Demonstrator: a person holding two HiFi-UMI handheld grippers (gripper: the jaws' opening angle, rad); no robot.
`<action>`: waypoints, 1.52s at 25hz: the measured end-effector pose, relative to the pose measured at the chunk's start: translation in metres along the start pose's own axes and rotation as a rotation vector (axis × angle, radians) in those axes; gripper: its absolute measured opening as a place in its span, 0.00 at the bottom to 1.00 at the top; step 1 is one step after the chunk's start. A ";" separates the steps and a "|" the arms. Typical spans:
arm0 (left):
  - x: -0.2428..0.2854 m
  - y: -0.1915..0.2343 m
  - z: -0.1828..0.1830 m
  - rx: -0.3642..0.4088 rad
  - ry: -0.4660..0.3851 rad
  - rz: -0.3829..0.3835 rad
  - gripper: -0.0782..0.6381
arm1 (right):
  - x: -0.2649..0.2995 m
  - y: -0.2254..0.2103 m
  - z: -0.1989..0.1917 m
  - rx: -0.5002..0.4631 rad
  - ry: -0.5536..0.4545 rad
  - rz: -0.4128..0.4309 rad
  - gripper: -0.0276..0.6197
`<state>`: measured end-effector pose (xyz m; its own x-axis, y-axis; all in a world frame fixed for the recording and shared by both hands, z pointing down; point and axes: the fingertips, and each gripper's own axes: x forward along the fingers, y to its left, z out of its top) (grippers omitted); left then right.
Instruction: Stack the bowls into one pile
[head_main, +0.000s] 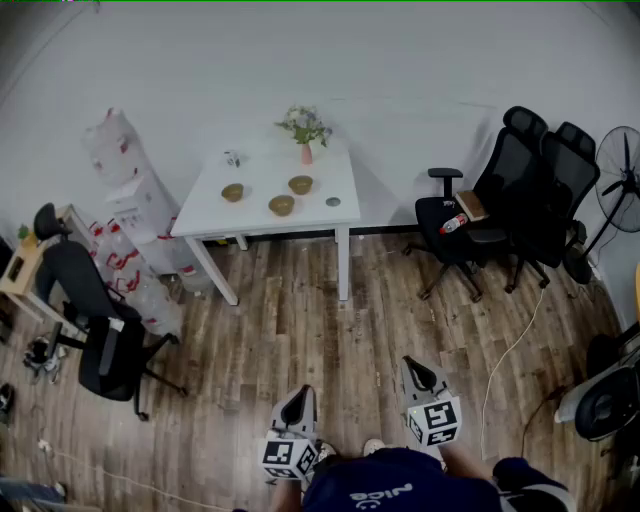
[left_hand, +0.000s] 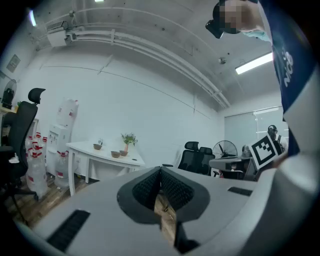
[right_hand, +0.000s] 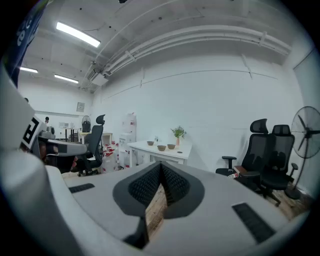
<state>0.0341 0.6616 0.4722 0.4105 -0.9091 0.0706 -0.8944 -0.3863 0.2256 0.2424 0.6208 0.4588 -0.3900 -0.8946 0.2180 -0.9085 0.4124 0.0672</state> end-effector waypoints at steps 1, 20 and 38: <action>-0.001 -0.003 0.000 -0.012 0.002 0.012 0.14 | -0.003 -0.005 0.001 -0.001 0.000 -0.005 0.08; 0.010 -0.043 -0.021 -0.002 0.018 0.081 0.14 | -0.017 -0.036 -0.043 0.046 0.024 0.055 0.08; 0.110 0.063 0.000 -0.012 0.039 -0.025 0.14 | 0.106 -0.011 -0.022 0.073 0.044 0.004 0.08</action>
<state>0.0232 0.5371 0.4938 0.4392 -0.8926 0.1023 -0.8818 -0.4064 0.2393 0.2146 0.5255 0.5025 -0.3879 -0.8839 0.2613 -0.9162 0.4007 -0.0045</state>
